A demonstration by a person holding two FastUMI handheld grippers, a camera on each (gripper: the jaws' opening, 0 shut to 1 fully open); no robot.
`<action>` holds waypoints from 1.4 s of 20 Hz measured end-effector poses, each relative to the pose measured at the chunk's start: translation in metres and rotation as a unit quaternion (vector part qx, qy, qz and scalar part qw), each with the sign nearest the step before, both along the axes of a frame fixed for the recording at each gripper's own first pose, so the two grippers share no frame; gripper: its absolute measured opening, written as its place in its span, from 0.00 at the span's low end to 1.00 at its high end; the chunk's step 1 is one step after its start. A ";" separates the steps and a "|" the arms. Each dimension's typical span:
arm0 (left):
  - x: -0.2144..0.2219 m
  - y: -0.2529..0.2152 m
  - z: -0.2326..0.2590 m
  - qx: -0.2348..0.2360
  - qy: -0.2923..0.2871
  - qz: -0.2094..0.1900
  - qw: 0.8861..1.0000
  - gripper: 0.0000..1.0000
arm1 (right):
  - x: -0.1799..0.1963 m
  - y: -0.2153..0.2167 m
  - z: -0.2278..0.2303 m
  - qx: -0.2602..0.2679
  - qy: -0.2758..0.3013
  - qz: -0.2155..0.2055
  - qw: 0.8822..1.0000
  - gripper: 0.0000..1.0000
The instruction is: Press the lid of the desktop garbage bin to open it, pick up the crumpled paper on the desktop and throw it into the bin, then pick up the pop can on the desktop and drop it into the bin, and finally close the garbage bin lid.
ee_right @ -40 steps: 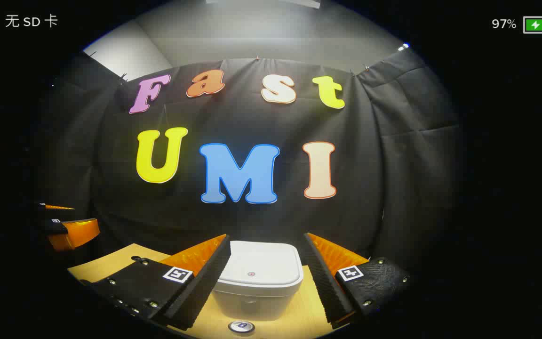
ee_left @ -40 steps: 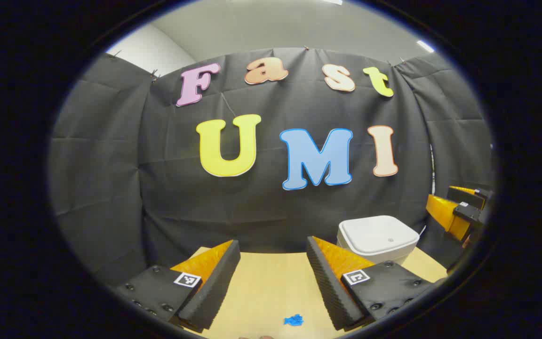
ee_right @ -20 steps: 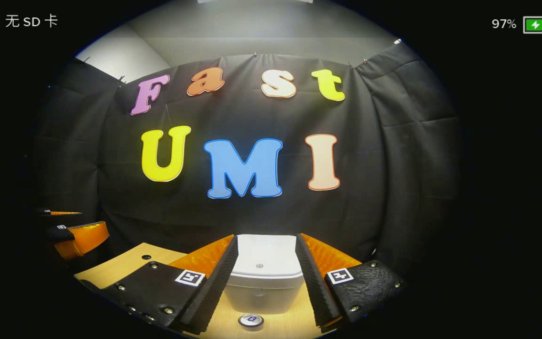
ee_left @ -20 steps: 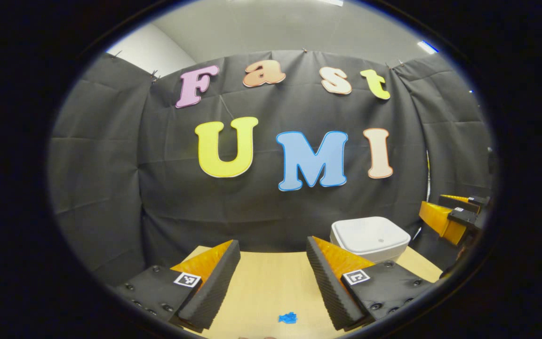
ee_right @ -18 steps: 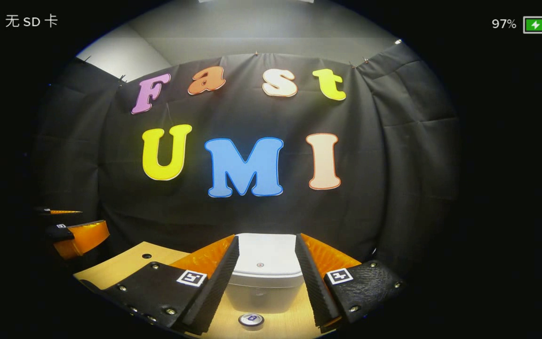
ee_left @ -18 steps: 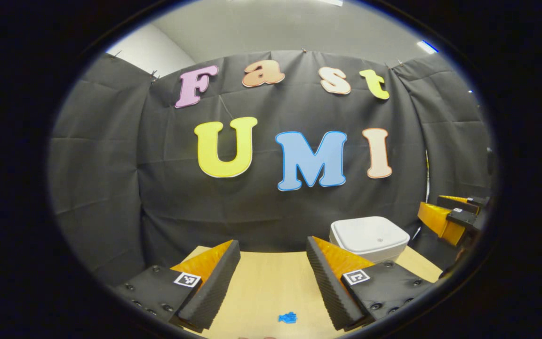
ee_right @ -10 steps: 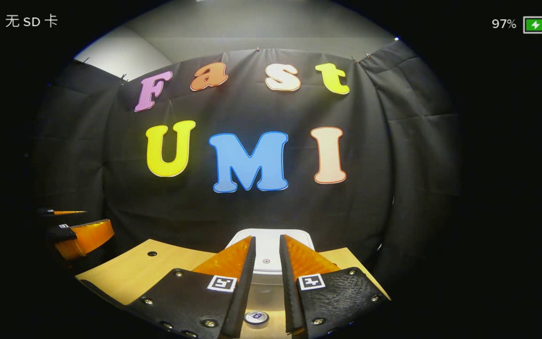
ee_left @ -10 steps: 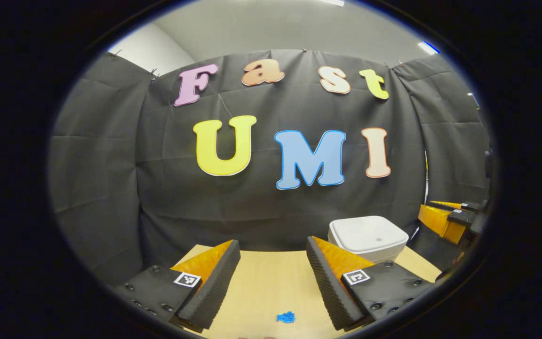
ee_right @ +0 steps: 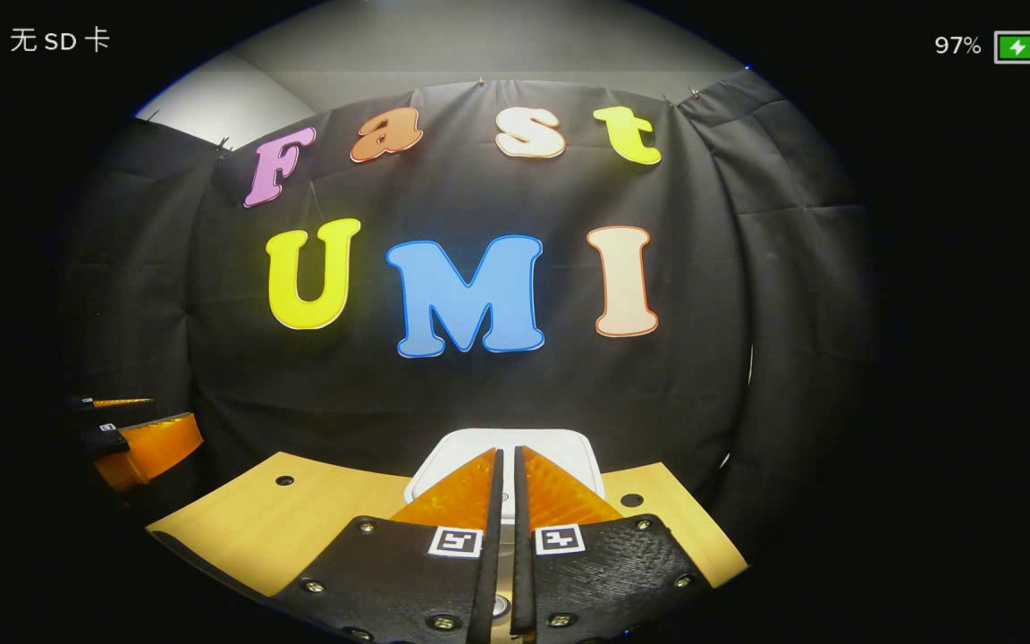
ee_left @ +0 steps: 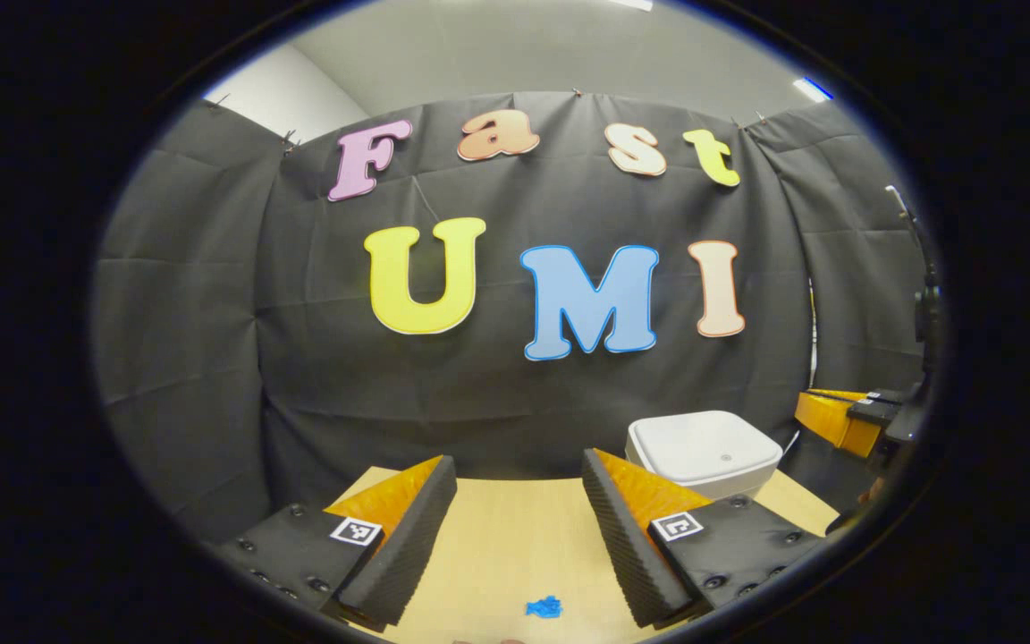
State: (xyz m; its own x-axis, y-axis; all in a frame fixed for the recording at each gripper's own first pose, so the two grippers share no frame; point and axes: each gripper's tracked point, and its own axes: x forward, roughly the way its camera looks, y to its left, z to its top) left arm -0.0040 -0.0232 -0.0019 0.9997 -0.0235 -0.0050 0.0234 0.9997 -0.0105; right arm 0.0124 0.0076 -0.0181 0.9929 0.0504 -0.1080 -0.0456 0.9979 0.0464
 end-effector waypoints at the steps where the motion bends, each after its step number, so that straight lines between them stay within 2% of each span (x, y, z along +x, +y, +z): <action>1: 0.001 0.000 0.000 0.001 -0.001 -0.001 1.000 0.95 | 0.005 0.000 -0.002 -0.003 0.002 0.002 1.000 0.07; 12: 0.003 -0.001 0.002 0.003 -0.002 0.005 1.000 0.93 | 0.059 0.011 -0.054 -0.030 0.067 0.028 0.997 0.08; 14: 0.004 0.001 0.002 0.003 -0.003 0.008 1.000 0.95 | 0.065 0.013 -0.062 -0.036 0.078 0.031 0.996 0.08; 22: 0.004 0.006 -0.002 0.001 0.001 0.016 1.000 0.95 | 0.069 0.010 -0.096 -0.024 0.120 0.031 0.992 0.08; 28: 0.006 0.006 -0.005 -0.003 0.004 0.016 1.000 0.95 | 0.066 0.009 -0.096 -0.025 0.106 0.031 0.994 0.08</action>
